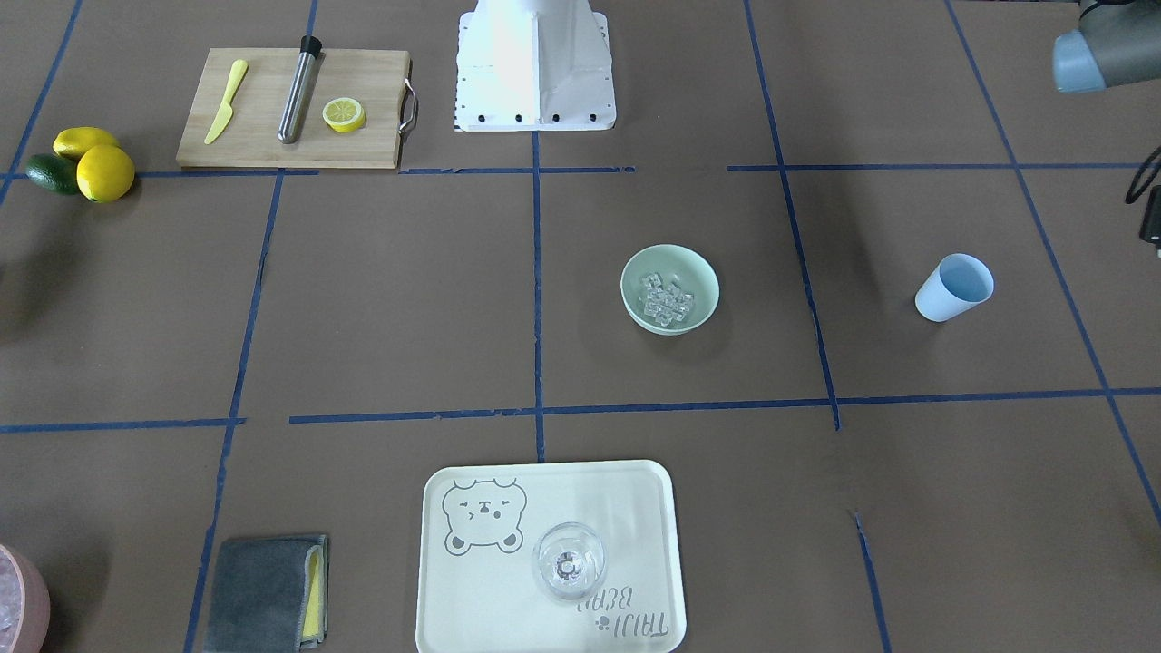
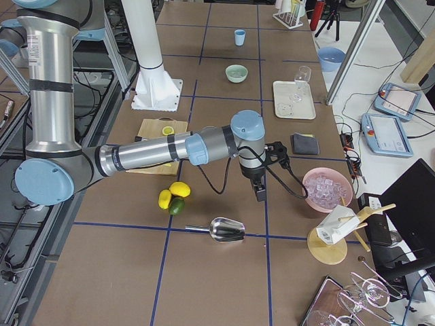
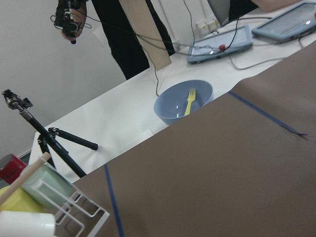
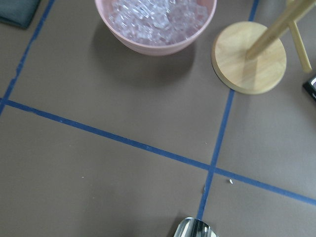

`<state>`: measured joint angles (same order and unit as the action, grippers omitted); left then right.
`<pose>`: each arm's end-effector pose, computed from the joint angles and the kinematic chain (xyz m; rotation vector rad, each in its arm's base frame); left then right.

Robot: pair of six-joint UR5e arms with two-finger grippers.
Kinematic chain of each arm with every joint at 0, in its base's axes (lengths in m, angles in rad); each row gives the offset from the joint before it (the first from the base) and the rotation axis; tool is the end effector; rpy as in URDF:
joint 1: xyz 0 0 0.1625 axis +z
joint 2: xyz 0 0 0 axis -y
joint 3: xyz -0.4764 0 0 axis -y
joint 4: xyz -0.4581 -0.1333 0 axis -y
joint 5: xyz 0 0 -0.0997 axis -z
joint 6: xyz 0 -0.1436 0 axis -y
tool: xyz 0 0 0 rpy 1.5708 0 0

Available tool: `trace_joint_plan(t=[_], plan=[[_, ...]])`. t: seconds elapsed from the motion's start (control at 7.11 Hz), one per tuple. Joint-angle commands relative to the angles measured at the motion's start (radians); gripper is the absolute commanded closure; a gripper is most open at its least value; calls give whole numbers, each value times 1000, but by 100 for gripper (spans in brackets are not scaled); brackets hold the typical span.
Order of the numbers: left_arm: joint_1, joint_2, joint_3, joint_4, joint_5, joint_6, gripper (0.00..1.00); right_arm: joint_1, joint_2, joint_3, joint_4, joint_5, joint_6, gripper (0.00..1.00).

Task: Pour ice into bowl

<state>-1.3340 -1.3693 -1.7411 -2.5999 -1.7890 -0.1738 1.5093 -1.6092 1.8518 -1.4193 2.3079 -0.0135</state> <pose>0.0260 -0.5435 0.6358 0.9329 0.3985 0.1664 0.0023 -0.5605 0.5884 0.3588 -0.7370 -0.2160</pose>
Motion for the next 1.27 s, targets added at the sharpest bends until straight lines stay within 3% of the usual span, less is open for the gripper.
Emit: trace_joint_plan(t=[0.0, 0.42, 0.7, 1.12], plan=[[-221, -51, -8, 378, -307, 127, 0, -64, 14, 17, 111, 36, 39, 0], [-266, -204, 3, 1001, -320, 252, 0, -283, 164, 78, 112, 38, 336, 0], [-358, -127, -8, 1013, -523, 255, 0, -448, 309, 90, 108, 27, 569, 0], [-360, -82, -3, 928, -535, 249, 0, -718, 516, 84, 70, -109, 873, 0]])
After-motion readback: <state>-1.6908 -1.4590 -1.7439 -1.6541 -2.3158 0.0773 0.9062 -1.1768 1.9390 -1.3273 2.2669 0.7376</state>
